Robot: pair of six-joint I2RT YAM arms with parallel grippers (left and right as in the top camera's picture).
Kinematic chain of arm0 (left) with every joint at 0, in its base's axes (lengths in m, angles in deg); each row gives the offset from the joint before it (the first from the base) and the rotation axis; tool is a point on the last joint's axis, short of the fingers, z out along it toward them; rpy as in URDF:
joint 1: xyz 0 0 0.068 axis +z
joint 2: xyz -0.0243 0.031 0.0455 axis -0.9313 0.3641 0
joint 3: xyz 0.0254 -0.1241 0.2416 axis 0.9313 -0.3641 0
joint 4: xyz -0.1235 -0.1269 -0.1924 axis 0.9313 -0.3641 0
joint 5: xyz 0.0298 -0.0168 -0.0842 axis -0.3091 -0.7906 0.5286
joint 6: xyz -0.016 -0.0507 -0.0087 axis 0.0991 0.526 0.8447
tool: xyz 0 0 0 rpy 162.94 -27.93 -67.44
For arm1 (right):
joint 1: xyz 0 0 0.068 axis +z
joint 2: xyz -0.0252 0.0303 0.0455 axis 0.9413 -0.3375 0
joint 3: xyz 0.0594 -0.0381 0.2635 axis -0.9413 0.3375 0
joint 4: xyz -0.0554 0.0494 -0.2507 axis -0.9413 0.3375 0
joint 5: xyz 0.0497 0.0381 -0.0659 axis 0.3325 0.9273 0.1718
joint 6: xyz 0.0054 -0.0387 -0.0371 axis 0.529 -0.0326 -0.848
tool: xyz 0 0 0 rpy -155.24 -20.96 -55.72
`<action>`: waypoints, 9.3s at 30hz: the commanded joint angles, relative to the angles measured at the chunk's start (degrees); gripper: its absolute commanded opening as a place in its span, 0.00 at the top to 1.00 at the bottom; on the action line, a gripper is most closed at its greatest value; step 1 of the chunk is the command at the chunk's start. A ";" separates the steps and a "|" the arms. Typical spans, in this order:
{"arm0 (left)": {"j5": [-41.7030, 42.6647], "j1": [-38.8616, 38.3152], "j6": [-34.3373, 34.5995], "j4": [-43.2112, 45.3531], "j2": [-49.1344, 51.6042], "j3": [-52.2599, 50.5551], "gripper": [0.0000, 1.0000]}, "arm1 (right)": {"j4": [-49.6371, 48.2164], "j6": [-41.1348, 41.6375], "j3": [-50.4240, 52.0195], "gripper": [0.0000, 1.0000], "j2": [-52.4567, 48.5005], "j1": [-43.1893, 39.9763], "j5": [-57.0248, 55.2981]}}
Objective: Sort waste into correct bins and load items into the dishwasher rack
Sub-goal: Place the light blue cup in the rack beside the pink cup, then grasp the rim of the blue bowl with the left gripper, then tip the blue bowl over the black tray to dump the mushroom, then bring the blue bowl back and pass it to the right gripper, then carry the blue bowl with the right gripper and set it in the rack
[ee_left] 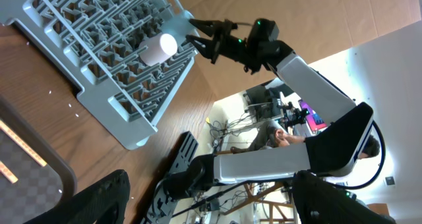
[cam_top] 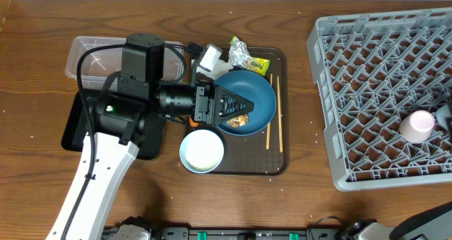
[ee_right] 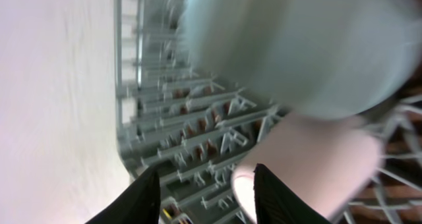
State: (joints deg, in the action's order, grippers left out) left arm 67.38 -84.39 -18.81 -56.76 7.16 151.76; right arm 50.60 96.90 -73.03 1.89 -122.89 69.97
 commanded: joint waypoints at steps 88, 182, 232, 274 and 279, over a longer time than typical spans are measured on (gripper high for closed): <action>-80.19 0.50 -2.45 -27.82 6.38 0.07 0.94 | 26.71 -26.40 -0.39 0.32 25.53 38.25 -10.69; -60.74 -20.98 1.60 -23.80 5.01 14.43 0.94 | 14.86 -29.33 -0.39 0.76 24.26 62.34 -17.53; -60.02 -20.94 1.36 -25.68 4.61 14.40 0.03 | -59.49 -75.32 -0.39 0.99 -4.59 33.81 -76.50; -60.00 -20.98 1.40 -28.48 5.22 14.25 0.03 | -71.19 -76.02 -0.39 0.01 -17.05 37.33 -80.21; -60.00 -20.98 1.38 -29.22 5.22 14.25 0.02 | -70.64 -75.82 -0.39 0.01 -15.76 41.13 -80.26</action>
State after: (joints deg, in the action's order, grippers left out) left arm 7.30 -105.51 -17.09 -85.43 12.29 165.27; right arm -20.22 18.76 -73.14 -16.25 -83.81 -9.61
